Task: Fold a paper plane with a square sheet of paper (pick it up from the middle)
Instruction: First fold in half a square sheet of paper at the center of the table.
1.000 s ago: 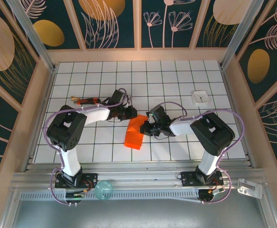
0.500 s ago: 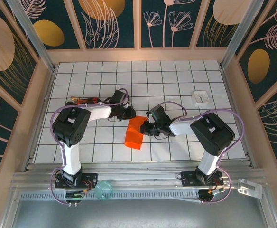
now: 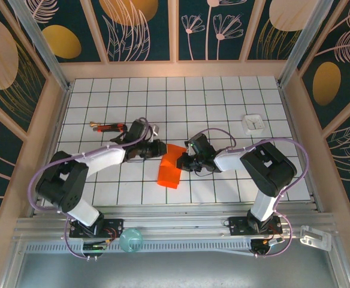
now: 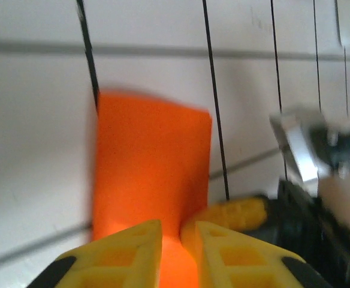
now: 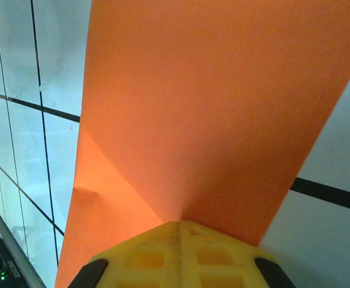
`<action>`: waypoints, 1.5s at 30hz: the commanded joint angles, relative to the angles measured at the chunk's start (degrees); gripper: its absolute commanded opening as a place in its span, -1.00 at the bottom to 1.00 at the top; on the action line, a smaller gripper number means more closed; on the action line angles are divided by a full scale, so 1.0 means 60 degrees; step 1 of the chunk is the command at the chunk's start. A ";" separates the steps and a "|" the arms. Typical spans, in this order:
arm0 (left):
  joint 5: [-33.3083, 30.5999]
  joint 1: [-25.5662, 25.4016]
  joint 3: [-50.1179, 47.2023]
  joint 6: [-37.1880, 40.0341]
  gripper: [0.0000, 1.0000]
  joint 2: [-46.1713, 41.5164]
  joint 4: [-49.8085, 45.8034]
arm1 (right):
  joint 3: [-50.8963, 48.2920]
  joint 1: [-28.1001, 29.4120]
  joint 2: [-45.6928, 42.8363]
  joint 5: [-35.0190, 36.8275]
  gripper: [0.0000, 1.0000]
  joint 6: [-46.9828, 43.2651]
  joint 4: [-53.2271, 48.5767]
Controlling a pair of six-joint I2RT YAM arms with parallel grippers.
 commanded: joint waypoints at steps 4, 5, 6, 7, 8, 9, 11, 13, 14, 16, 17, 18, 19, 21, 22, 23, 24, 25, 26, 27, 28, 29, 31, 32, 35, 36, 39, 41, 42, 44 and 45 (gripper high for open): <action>0.1299 -0.0313 -0.1449 -0.0792 -0.68 -0.0321 0.0084 | -0.0442 -0.0003 0.0692 0.1379 -1.00 -0.0256 -0.1862; 0.1107 -0.0308 -0.1576 -0.0749 -0.69 -0.0300 -0.0035 | -0.0435 -0.0004 0.0693 0.1380 -1.00 -0.0249 -0.1876; 0.0851 -0.0307 -0.1659 -0.0657 -0.71 -0.0226 -0.0178 | -0.0434 -0.0010 0.0682 0.1393 -1.00 -0.0274 -0.1881; 0.0711 -0.0300 -0.1771 -0.0588 -0.73 -0.0113 -0.0217 | -0.0434 -0.0012 0.0688 0.1408 -1.00 -0.0281 -0.1901; 0.0624 -0.0292 -0.1858 -0.0558 -0.74 0.0001 -0.0260 | -0.0446 -0.0006 0.0691 0.1409 -1.00 -0.0305 -0.1917; 0.0478 -0.0292 -0.1913 -0.0491 -0.75 0.0068 -0.0378 | -0.0449 -0.0013 0.0694 0.1424 -1.00 -0.0314 -0.1941; 0.0200 -0.0282 -0.1983 -0.0394 -0.76 -0.0021 -0.0607 | -0.0489 -0.0023 0.0658 0.1453 -1.00 -0.0336 -0.1977; 0.0099 -0.0282 -0.2004 -0.0355 -0.74 -0.0409 -0.0733 | -0.0521 -0.0031 0.0638 0.1468 -1.00 -0.0364 -0.1997; 0.0237 -0.0286 -0.2016 -0.0391 -0.73 -0.0640 -0.0708 | -0.0522 -0.0032 0.0626 0.1482 -1.00 -0.0366 -0.2001; 0.0764 -0.0292 -0.2122 -0.0692 -0.68 -0.1181 -0.0334 | -0.0520 -0.0032 0.0622 0.1469 -1.00 -0.0377 -0.1982; 0.1012 -0.0298 -0.2222 -0.0892 -0.66 -0.1358 -0.0093 | -0.0505 -0.0034 0.0612 0.1468 -1.00 -0.0372 -0.2004; 0.1273 -0.0321 -0.2379 -0.1108 -0.65 -0.1496 0.0214 | -0.0493 -0.0032 0.0607 0.1475 -1.00 -0.0365 -0.2004; 0.1448 -0.0346 -0.2532 -0.1241 -0.64 -0.1549 0.0421 | -0.0478 -0.0032 0.0621 0.1482 -1.00 -0.0375 -0.2002; 0.1539 -0.0378 -0.2727 -0.1252 -0.64 -0.1454 0.0390 | -0.0456 -0.0032 0.0615 0.1482 -1.00 -0.0377 -0.2000; 0.1572 -0.0390 -0.2816 -0.1204 -0.65 -0.1373 0.0334 | -0.0436 -0.0035 0.0621 0.1483 -1.00 -0.0381 -0.2021; 0.1524 -0.0387 -0.2901 -0.1132 -0.66 -0.1275 0.0219 | -0.0434 -0.0032 0.0614 0.1482 -1.00 -0.0380 -0.2035; 0.1404 -0.0392 -0.2940 -0.1022 -0.67 -0.1177 0.0075 | -0.0434 -0.0033 0.0606 0.1488 -1.00 -0.0395 -0.2038; 0.1199 -0.0383 -0.2930 -0.0918 -0.68 -0.1053 -0.0128 | -0.0420 -0.0032 0.0601 0.1497 -1.00 -0.0394 -0.2057; 0.0894 -0.0370 -0.2878 -0.0782 -0.70 -0.0980 -0.0365 | -0.0407 -0.0032 0.0607 0.1497 -1.00 -0.0412 -0.2088; 0.0589 -0.0371 -0.2841 -0.0696 -0.71 -0.0887 -0.0562 | -0.0405 -0.0032 0.0585 0.1512 -1.00 -0.0424 -0.2102; 0.0278 -0.0362 -0.2784 -0.0611 -0.73 -0.0842 -0.0774 | -0.0405 -0.0035 0.0575 0.1512 -1.00 -0.0445 -0.2121; 0.0083 -0.0344 -0.2773 -0.0561 -0.74 -0.0841 -0.0894 | -0.0412 -0.0032 0.0558 0.1539 -1.00 -0.0449 -0.2135; -0.0012 -0.0341 -0.2711 -0.0502 -0.74 -0.1031 -0.0982 | -0.0418 -0.0032 0.0540 0.1569 -1.00 -0.0470 -0.2177; 0.0113 -0.0341 -0.2661 -0.0476 -0.74 -0.1212 -0.0950 | -0.0431 -0.0032 0.0521 0.1570 -1.00 -0.0468 -0.2184; 0.0838 -0.0337 -0.2620 -0.0582 -0.68 -0.1781 -0.0292 | -0.0442 -0.0032 0.0493 0.1576 -1.00 -0.0469 -0.2193; 0.1089 -0.0338 -0.2697 -0.0794 -0.67 -0.1815 0.0115 | -0.0435 -0.0032 0.0497 0.1570 -1.00 -0.0482 -0.2195; 0.1392 -0.0333 -0.2579 -0.1072 -0.67 -0.1338 0.0760 | -0.0394 -0.0036 0.0493 0.1585 -1.00 -0.0496 -0.2202; 0.1273 -0.0329 -0.2223 -0.1066 -0.68 -0.0947 0.0952 | -0.0366 -0.0041 0.0503 0.1599 -1.00 -0.0511 -0.2206; 0.1172 -0.0293 -0.2019 -0.1053 -0.69 -0.0778 0.1139 | -0.0372 -0.0032 0.0509 0.1600 -1.00 -0.0513 -0.2213; 0.0935 -0.0181 -0.1656 -0.0986 -0.71 -0.0371 0.1335 | -0.0376 -0.0032 0.0531 0.1585 -1.00 -0.0522 -0.2198; 0.0813 -0.0077 -0.1463 -0.0902 -0.72 -0.0096 0.1305 | -0.0377 -0.0033 0.0533 0.1585 -1.00 -0.0517 -0.2184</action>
